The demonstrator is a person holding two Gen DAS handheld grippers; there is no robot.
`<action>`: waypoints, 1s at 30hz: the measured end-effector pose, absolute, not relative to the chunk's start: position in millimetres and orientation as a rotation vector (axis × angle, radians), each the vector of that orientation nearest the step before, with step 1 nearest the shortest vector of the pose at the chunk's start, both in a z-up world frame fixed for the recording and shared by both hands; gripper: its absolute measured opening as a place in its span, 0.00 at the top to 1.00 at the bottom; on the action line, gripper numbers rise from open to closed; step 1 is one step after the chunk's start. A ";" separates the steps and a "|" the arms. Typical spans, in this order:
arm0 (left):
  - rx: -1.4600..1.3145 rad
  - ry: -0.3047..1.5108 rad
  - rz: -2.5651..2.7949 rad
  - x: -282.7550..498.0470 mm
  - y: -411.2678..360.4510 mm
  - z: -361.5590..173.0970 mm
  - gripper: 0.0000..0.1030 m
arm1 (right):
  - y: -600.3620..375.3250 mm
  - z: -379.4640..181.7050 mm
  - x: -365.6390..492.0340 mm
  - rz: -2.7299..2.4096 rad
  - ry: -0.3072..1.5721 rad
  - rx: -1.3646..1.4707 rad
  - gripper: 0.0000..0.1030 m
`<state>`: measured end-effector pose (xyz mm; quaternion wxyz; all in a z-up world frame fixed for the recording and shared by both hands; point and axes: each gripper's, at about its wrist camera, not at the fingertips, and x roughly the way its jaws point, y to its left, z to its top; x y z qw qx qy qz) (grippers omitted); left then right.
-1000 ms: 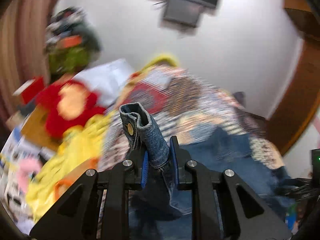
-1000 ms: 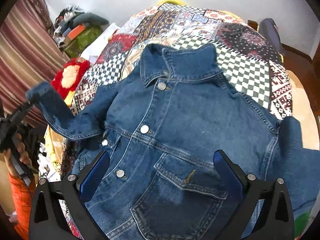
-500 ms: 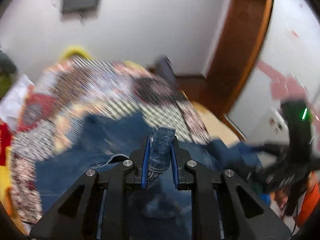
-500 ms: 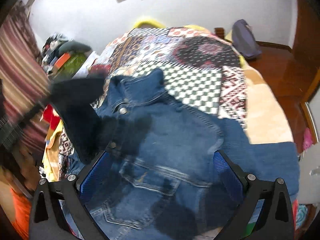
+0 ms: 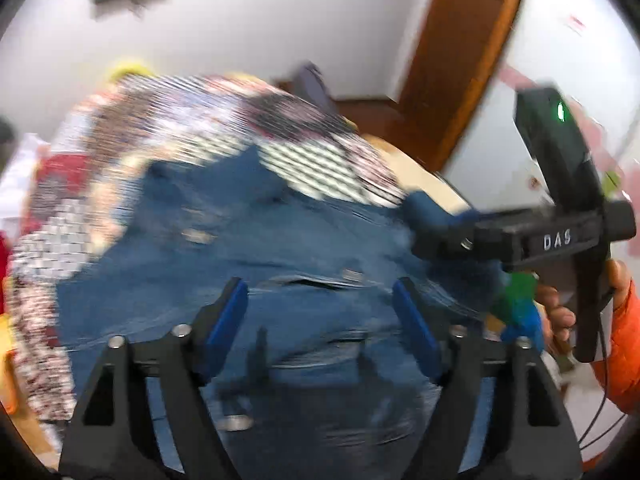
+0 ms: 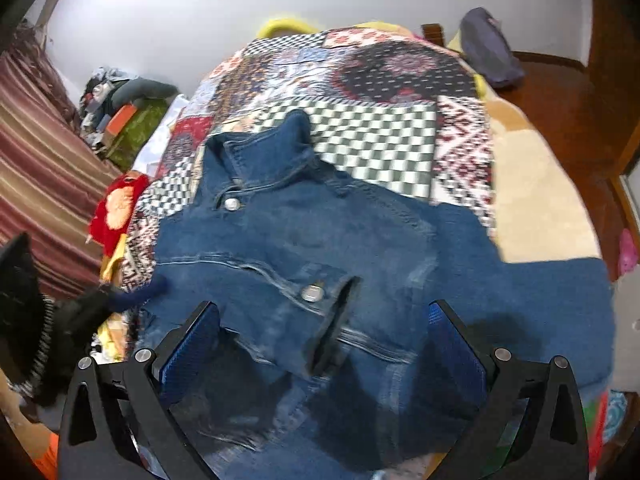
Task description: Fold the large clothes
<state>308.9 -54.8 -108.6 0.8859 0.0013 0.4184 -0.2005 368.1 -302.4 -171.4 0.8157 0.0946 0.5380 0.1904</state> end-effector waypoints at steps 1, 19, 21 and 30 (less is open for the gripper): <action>0.003 0.856 -0.378 306.9 -39.1 -105.6 0.19 | -294.9 -172.6 370.7 0.416 1.152 0.190 0.00; -0.255 1.174 0.082 314.6 182.2 -264.5 0.13 | -248.3 -273.1 411.4 0.398 1.408 0.286 0.40; -0.277 1.179 0.078 315.7 186.7 -273.0 0.12 | -238.6 -265.6 409.7 0.389 1.377 0.211 0.53; -0.212 1.169 0.067 310.9 180.3 -274.5 0.06 | -226.4 -204.8 406.6 0.387 1.126 -0.053 0.62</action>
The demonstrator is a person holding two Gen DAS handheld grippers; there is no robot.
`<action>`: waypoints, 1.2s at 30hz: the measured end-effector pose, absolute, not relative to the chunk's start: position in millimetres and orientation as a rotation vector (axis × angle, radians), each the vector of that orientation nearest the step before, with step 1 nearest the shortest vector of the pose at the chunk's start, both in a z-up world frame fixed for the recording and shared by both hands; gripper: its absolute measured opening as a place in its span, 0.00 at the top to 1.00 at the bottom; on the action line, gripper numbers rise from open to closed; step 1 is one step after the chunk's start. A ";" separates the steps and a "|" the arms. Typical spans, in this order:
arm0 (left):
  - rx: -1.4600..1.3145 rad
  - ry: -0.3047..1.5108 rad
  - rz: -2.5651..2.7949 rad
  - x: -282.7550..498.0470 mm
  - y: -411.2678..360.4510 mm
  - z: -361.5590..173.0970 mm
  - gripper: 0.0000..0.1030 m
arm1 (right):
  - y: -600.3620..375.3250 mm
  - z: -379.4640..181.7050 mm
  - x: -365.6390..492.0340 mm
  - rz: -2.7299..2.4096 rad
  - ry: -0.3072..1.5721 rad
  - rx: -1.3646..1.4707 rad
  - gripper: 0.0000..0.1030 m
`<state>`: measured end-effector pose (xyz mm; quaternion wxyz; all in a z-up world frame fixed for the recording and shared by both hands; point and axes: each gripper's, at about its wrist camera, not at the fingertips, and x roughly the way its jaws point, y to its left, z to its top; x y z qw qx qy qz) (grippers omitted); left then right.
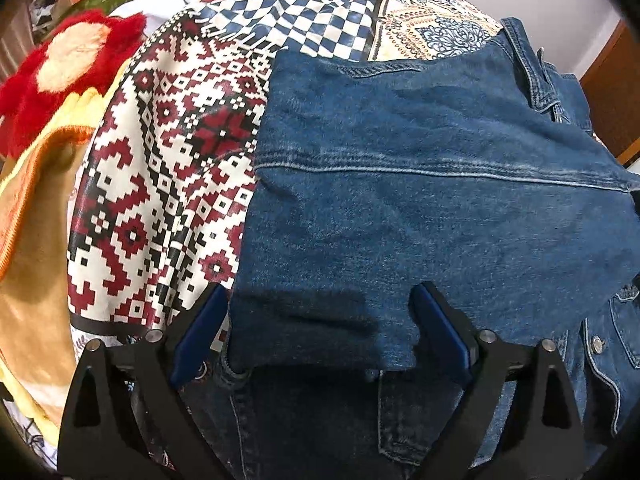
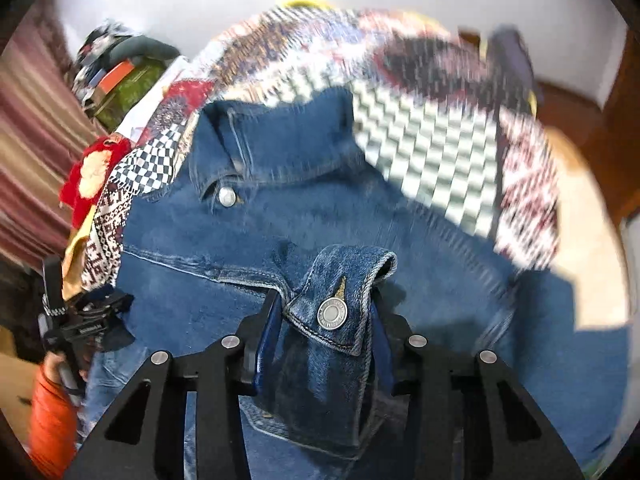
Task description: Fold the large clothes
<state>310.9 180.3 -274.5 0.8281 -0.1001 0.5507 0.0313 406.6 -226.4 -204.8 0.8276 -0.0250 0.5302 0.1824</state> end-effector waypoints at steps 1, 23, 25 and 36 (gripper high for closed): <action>-0.228 1.171 0.067 309.7 180.5 -276.2 0.06 | -223.6 -206.2 404.7 0.381 1.120 -0.102 0.62; -0.043 1.185 0.163 290.4 160.3 -267.7 0.00 | -257.7 -198.6 374.0 0.277 1.091 -0.259 0.24; 0.020 1.148 0.145 288.3 147.2 -247.8 0.00 | -271.7 -177.6 368.9 0.268 1.052 -0.214 0.23; 0.081 0.926 -0.019 301.0 63.0 -146.1 0.00 | -371.5 -112.7 331.9 0.169 0.902 0.032 0.22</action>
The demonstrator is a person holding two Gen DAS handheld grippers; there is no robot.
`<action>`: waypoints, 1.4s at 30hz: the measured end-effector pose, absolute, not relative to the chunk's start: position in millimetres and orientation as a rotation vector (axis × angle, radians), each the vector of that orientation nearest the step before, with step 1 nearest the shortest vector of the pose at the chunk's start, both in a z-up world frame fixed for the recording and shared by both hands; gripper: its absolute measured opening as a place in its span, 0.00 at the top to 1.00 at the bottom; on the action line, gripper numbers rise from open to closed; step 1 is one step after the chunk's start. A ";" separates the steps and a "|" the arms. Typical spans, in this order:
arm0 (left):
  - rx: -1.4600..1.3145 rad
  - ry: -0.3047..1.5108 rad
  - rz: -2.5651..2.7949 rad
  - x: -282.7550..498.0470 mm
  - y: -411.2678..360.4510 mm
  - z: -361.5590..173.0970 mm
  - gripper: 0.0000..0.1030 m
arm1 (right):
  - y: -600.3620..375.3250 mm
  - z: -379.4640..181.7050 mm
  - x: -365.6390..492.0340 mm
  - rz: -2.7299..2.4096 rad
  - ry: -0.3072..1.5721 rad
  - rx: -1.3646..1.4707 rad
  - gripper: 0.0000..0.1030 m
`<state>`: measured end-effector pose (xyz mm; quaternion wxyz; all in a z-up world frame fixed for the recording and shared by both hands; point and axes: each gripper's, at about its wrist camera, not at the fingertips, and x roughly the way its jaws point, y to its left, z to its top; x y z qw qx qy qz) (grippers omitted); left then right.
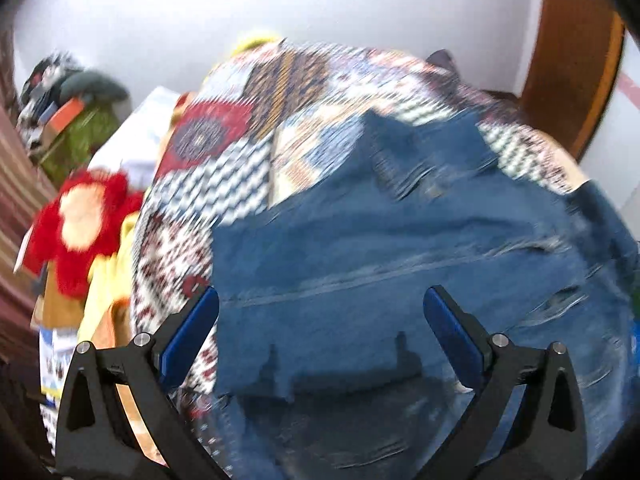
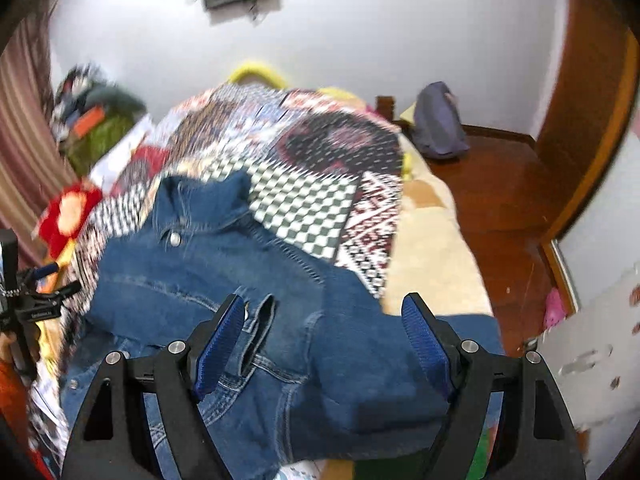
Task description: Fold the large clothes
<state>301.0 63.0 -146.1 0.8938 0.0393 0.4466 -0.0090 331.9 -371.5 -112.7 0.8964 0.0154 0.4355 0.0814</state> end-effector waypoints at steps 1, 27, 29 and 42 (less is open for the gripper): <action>0.087 0.915 -0.038 304.7 54.1 -142.0 0.00 | -379.2 -112.7 328.6 0.164 0.899 0.050 0.22; 0.130 1.198 -0.349 376.1 -93.1 -240.8 0.00 | -586.9 -275.1 298.8 -0.099 1.069 0.902 0.22; 0.129 1.192 -0.351 374.9 -92.3 -240.1 0.00 | -589.3 -277.4 304.6 -0.103 1.046 0.922 0.26; 0.076 1.086 -0.280 360.9 -60.7 -202.5 0.00 | -551.6 -194.1 321.7 -0.101 0.829 0.721 0.79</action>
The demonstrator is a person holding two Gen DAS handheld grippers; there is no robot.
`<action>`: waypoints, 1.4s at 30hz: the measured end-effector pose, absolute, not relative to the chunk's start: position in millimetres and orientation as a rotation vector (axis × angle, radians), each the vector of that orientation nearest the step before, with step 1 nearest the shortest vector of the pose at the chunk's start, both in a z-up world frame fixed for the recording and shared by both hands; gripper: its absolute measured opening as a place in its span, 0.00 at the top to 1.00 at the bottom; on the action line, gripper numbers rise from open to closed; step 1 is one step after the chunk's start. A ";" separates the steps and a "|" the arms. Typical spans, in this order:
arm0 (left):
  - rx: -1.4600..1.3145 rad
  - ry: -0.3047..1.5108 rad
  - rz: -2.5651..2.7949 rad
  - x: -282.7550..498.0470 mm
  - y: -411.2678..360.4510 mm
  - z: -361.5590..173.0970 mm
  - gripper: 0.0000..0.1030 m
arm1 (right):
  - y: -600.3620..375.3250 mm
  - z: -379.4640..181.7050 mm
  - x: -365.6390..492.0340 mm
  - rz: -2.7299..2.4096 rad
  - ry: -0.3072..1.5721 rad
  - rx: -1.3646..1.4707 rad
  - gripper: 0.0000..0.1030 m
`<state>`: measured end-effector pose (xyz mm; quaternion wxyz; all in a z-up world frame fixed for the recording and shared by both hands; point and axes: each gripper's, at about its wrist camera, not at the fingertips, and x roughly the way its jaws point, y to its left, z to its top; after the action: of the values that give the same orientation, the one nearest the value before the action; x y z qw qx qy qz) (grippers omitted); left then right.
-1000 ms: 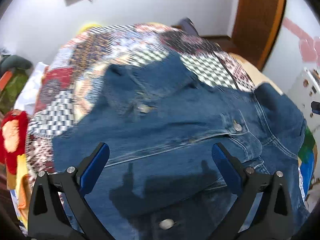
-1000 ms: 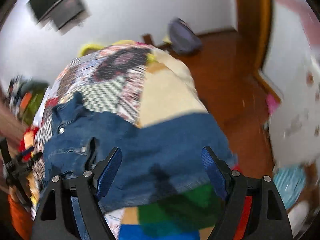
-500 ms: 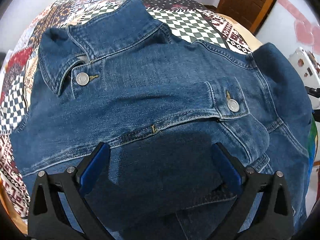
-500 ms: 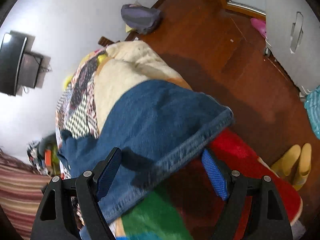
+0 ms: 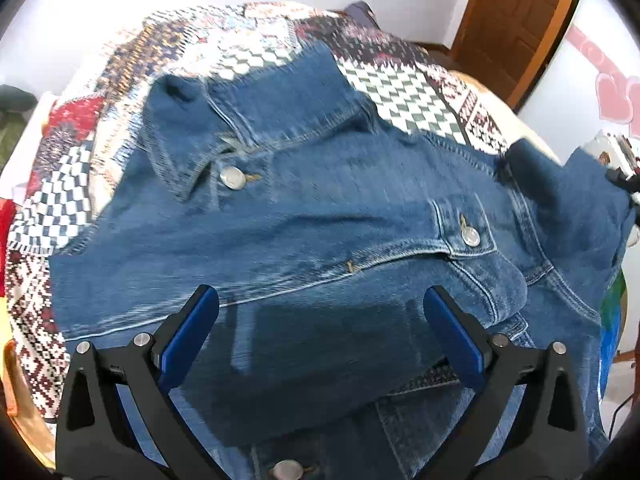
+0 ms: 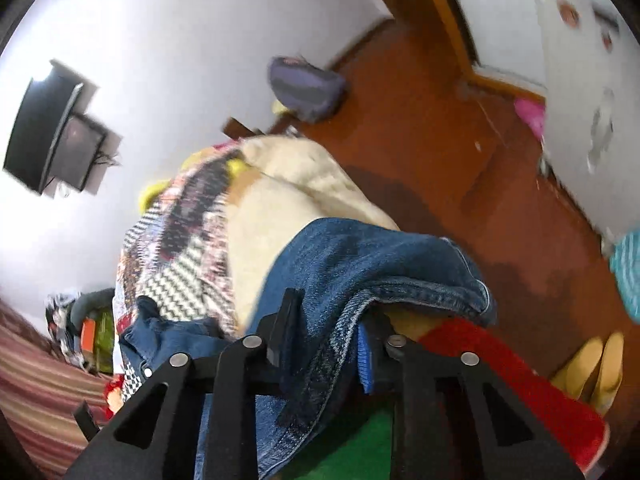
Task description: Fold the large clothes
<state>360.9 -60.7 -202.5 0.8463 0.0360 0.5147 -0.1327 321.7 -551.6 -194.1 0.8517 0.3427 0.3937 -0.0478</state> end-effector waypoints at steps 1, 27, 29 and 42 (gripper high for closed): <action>0.074 1.071 -0.278 358.5 -58.0 -197.7 0.00 | -545.6 -182.5 321.1 -0.083 0.808 0.701 0.80; -0.073 0.839 -0.118 263.0 88.7 -127.7 0.00 | -165.3 -158.5 405.0 0.557 1.084 0.337 0.84; -0.078 0.843 -0.099 256.6 98.4 -130.0 0.00 | -149.3 -185.0 398.1 0.576 1.163 0.326 0.84; -0.084 0.888 -0.090 254.9 97.5 -140.1 0.00 | -134.9 -231.9 349.2 0.701 1.478 0.161 0.84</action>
<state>254.9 97.5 -140.1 0.9012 -0.0404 0.4292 -0.0434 349.2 -134.9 -231.9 0.6807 0.0717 0.6587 0.3125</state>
